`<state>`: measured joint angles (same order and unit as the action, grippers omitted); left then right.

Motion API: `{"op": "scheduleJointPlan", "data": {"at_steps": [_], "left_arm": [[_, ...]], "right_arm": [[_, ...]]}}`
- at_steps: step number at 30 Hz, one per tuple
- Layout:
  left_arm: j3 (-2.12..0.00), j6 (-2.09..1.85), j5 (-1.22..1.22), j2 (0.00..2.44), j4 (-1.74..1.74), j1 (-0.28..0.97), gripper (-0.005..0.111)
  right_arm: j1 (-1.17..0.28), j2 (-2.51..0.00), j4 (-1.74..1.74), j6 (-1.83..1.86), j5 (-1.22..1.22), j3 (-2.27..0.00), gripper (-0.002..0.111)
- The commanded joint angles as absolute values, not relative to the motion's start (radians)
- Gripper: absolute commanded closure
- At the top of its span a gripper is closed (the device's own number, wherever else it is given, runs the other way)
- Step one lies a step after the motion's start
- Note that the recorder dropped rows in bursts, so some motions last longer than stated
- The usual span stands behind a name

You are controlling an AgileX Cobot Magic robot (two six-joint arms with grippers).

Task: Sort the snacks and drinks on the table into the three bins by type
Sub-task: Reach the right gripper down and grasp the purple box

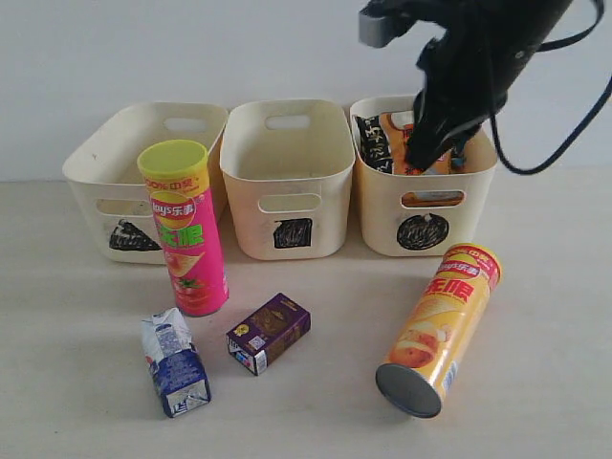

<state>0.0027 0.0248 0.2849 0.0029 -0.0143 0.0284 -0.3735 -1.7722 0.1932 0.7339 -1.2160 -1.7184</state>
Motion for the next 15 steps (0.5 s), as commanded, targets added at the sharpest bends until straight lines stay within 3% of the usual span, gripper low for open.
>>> {"op": "scheduleJointPlan", "data": {"at_steps": [1, 7, 15], "left_arm": [[0.0, 0.037, 0.277, 0.0, -0.008, 0.027, 0.102], [0.0, 0.037, 0.277, 0.0, -0.008, 0.027, 0.102], [0.0, 0.037, 0.279, 0.0, -0.008, 0.027, 0.102]], "right_arm": [[-0.442, -1.767, 0.339, 1.013, -1.221, -1.635, 0.108], [-0.57, -1.807, 0.354, 1.192, -1.221, -1.569, 0.108], [-0.678, -1.988, 0.35, 1.342, -1.221, -1.676, 0.108]]}}
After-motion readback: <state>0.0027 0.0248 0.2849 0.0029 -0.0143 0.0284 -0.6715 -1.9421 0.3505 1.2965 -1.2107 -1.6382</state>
